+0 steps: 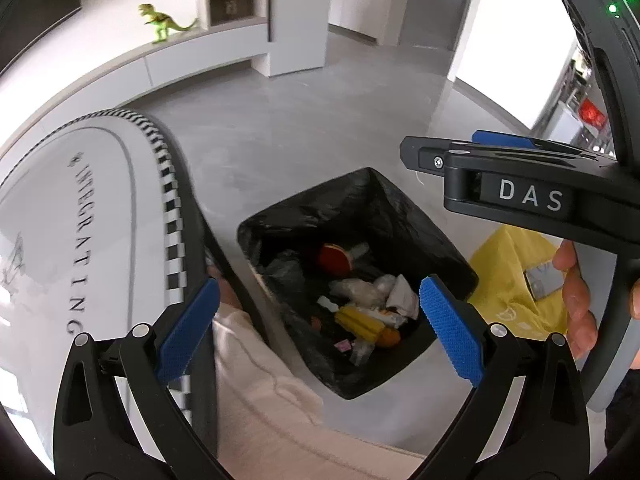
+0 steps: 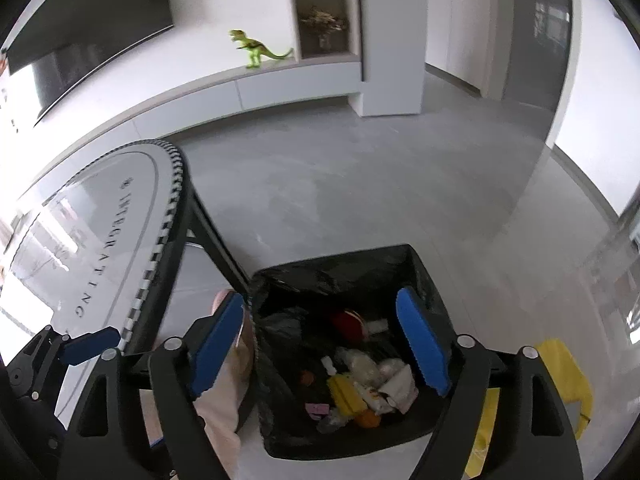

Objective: Collect trash

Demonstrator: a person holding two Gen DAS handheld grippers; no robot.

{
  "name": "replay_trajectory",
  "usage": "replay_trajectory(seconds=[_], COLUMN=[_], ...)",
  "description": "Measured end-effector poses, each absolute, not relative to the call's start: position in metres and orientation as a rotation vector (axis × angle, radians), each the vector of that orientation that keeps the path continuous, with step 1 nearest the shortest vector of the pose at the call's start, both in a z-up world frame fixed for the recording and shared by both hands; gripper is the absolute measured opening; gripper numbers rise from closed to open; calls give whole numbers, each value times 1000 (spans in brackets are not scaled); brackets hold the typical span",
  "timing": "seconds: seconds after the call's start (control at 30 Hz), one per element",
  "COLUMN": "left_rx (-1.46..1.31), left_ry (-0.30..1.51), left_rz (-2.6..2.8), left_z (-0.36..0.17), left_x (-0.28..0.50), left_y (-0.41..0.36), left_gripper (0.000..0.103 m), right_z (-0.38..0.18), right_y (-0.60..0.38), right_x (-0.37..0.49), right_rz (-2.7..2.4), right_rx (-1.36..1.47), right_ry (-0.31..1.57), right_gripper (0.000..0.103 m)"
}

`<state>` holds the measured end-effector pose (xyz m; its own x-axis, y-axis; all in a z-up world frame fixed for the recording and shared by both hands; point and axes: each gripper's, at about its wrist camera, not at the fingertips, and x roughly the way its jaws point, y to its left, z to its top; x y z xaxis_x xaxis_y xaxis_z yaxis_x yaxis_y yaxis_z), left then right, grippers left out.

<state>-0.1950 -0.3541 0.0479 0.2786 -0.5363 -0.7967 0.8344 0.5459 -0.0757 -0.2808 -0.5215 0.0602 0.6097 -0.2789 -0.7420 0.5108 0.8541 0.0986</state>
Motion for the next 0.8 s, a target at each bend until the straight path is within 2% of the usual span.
replay_trajectory(seconds=[0.37,0.8], left_rx=[337,216], left_ry=[844,836], left_rz=[-843,-608], left_z=[63,69], left_x=[-171,-132], left_y=[-295,-182], left_gripper=[97,97], right_z=[82,96], right_y=[-462,-376], right_x=[-234,-174], right_rz=[-363,-186], right_rx=[217,169], right_ry=[774,748], right_gripper=[87,88])
